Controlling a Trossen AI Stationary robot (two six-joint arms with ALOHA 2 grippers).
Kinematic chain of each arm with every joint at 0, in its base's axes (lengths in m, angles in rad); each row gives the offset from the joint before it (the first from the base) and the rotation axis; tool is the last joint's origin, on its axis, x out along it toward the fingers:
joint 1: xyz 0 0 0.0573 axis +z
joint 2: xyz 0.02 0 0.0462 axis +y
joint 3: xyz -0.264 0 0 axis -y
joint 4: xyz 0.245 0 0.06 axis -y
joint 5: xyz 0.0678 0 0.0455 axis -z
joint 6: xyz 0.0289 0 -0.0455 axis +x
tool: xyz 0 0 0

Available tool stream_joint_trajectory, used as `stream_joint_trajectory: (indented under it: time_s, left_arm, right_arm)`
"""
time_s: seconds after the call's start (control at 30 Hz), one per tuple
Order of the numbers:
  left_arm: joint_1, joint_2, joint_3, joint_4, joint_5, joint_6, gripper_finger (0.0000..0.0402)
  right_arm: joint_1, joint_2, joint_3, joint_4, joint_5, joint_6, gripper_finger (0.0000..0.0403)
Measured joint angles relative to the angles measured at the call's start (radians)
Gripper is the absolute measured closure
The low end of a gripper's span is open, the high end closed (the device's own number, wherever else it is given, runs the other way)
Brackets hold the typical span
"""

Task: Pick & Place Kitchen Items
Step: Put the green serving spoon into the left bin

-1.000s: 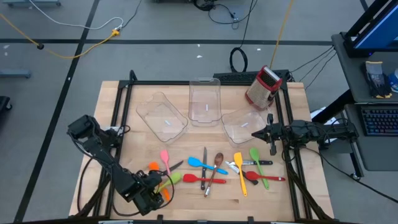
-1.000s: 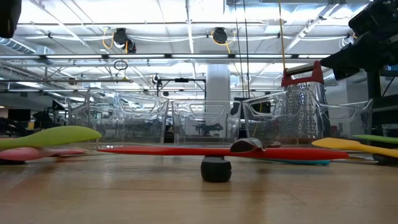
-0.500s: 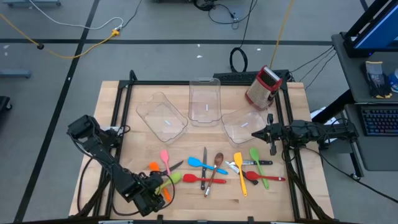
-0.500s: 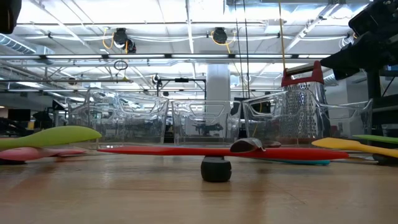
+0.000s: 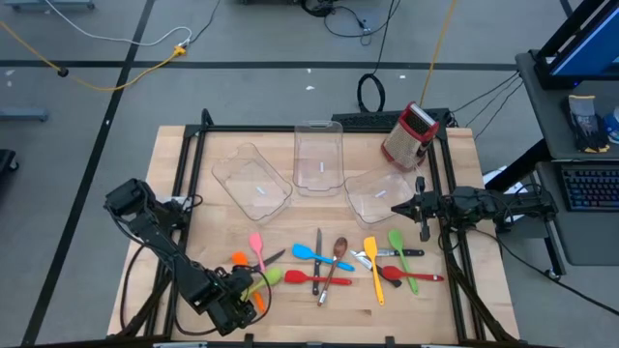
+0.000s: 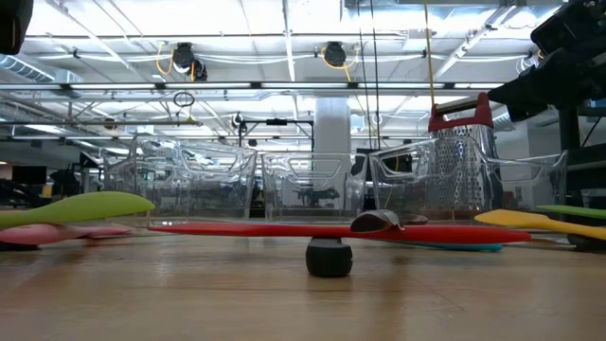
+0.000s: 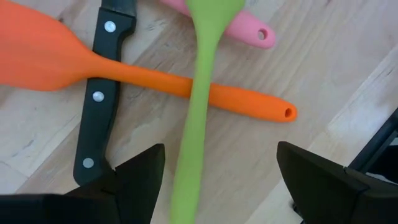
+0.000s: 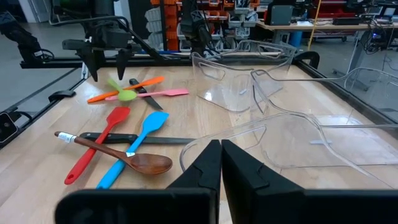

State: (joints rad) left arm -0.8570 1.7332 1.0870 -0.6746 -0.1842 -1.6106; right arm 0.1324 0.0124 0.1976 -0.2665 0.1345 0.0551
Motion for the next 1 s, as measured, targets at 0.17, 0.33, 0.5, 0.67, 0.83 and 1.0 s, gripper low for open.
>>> stream_joint_trajectory:
  time_s: [0.17,0.33,0.5,0.67,0.83,1.0]
  left_arm:
    - [0.0,0.0,0.0,-0.003,0.0,-0.012,0.0089]
    - [0.0,0.0,0.0,-0.004,0.0,-0.019,0.0089]
    - [0.0,0.0,0.0,-0.016,-0.001,-0.041,0.0089]
    - [0.001,0.007,0.0,-0.007,-0.001,-0.025,0.0089]
    - [0.009,0.057,0.0,0.02,0.023,-0.014,0.0089]
    - [0.012,0.091,0.001,0.021,0.049,-0.014,0.0089]
  right_arm:
    - [0.0,0.0,0.0,0.0,0.0,0.0,0.0394]
    - [0.0,0.0,0.0,0.0,0.0,0.0,0.0394]
    - [0.0,0.0,0.0,0.0,0.0,0.0,0.0394]
    - [0.0,0.0,0.0,0.0,0.0,0.0,0.0394]
    - [0.0,0.0,0.0,0.0,0.0,0.0,0.0394]
    - [0.0,0.0,0.0,0.0,0.0,0.0,0.0394]
